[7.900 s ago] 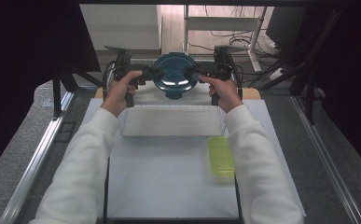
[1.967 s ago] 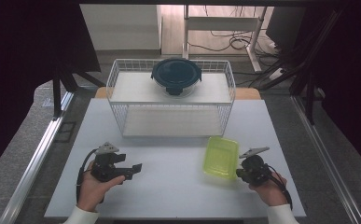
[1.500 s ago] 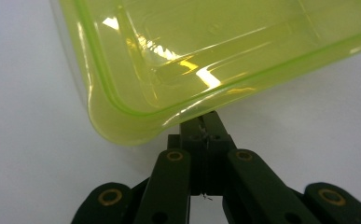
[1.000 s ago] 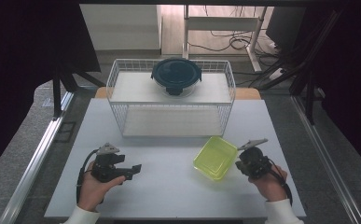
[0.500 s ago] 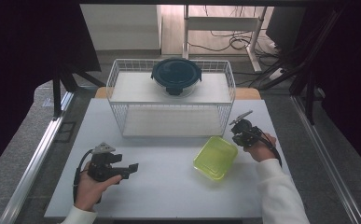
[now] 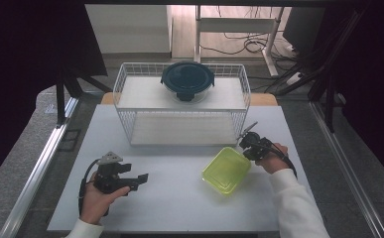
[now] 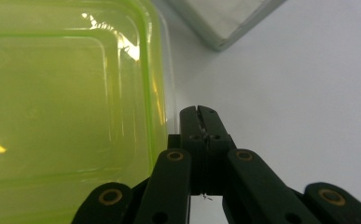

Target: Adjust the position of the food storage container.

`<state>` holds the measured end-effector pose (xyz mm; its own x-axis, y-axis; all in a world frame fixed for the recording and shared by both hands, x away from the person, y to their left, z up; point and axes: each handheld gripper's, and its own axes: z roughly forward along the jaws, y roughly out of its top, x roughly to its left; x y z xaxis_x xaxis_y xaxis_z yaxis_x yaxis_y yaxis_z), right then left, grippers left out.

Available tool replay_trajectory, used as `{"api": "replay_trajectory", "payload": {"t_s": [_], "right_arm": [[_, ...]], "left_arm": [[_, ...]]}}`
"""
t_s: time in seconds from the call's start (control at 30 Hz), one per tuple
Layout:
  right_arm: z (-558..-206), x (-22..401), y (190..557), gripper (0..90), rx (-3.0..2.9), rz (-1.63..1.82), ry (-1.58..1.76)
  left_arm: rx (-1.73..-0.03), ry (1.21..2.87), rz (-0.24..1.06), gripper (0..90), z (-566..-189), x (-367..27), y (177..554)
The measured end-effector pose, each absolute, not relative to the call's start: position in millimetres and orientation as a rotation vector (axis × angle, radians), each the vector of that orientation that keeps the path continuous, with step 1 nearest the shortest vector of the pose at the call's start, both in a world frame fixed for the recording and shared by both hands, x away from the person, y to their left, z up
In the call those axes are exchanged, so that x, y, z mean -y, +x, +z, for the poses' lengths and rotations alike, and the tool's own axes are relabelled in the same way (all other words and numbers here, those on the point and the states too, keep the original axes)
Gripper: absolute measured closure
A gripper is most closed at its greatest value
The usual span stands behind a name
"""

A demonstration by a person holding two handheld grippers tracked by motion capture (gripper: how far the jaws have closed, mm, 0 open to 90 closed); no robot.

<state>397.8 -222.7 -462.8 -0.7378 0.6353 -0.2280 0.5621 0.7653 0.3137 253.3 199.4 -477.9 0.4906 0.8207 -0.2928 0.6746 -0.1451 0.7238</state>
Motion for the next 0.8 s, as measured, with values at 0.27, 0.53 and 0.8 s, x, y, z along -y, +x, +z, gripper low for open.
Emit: {"api": "replay_trajectory", "payload": {"t_s": [0.27,0.53,0.8], "right_arm": [[-464.2,216.1,373.9,88.9,-2.655,0.313,0.943],[-465.1,204.4,347.6,88.9,-2.672,0.310,0.968],[-467.8,192.4,330.9,88.9,-2.703,0.330,0.924]], "left_arm": [[-1.242,1.890,0.212,19.3,-478.4,-197.0,252.7],[-1.238,1.873,0.172,19.5,-477.4,-196.0,252.0],[-1.254,1.878,0.170,19.5,-481.4,-196.6,253.6]]}}
